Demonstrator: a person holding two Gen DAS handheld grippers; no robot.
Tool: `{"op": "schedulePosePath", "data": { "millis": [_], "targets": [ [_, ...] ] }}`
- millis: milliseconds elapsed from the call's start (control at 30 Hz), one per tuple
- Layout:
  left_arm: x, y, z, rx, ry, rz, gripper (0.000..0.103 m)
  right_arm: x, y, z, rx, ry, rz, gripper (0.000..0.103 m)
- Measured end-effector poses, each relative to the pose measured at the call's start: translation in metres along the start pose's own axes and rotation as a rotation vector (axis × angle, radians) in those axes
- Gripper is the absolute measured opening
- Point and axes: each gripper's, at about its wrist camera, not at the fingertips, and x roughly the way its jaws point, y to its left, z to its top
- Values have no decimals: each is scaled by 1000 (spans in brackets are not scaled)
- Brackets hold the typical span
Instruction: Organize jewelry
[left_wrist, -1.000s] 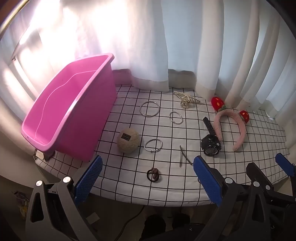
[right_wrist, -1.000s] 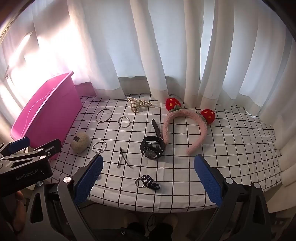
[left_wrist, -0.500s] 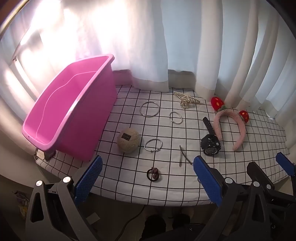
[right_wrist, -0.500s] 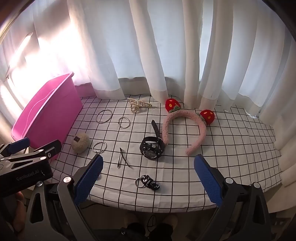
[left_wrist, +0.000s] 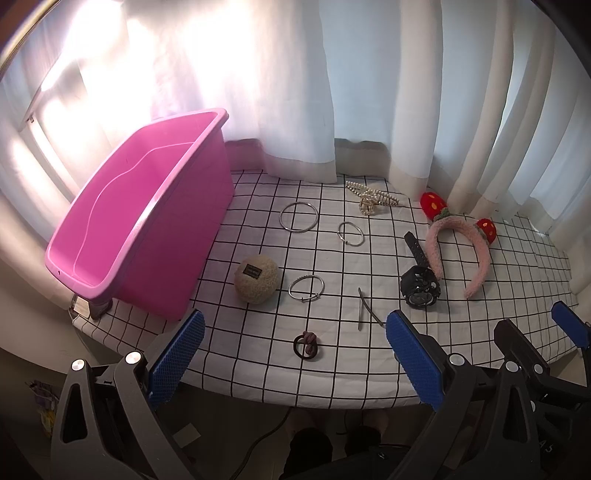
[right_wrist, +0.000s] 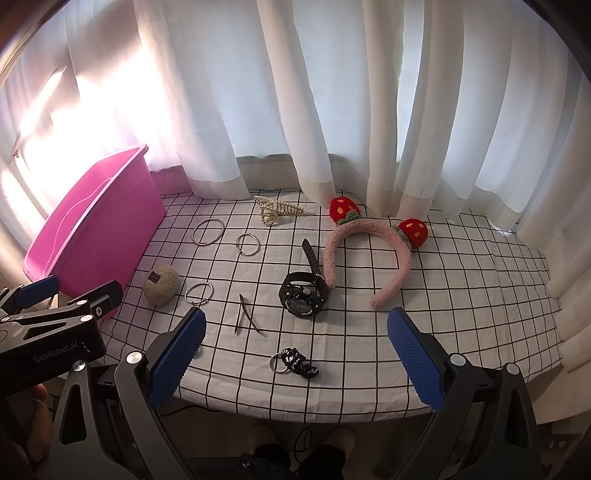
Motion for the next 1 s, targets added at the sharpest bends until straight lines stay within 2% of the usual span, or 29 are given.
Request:
{"op": "schedulePosePath", "data": {
  "millis": [1000],
  "targets": [
    [2, -6, -7, 4, 14, 0, 97, -1, -4, -1, 15, 3, 8, 94]
  ]
}}
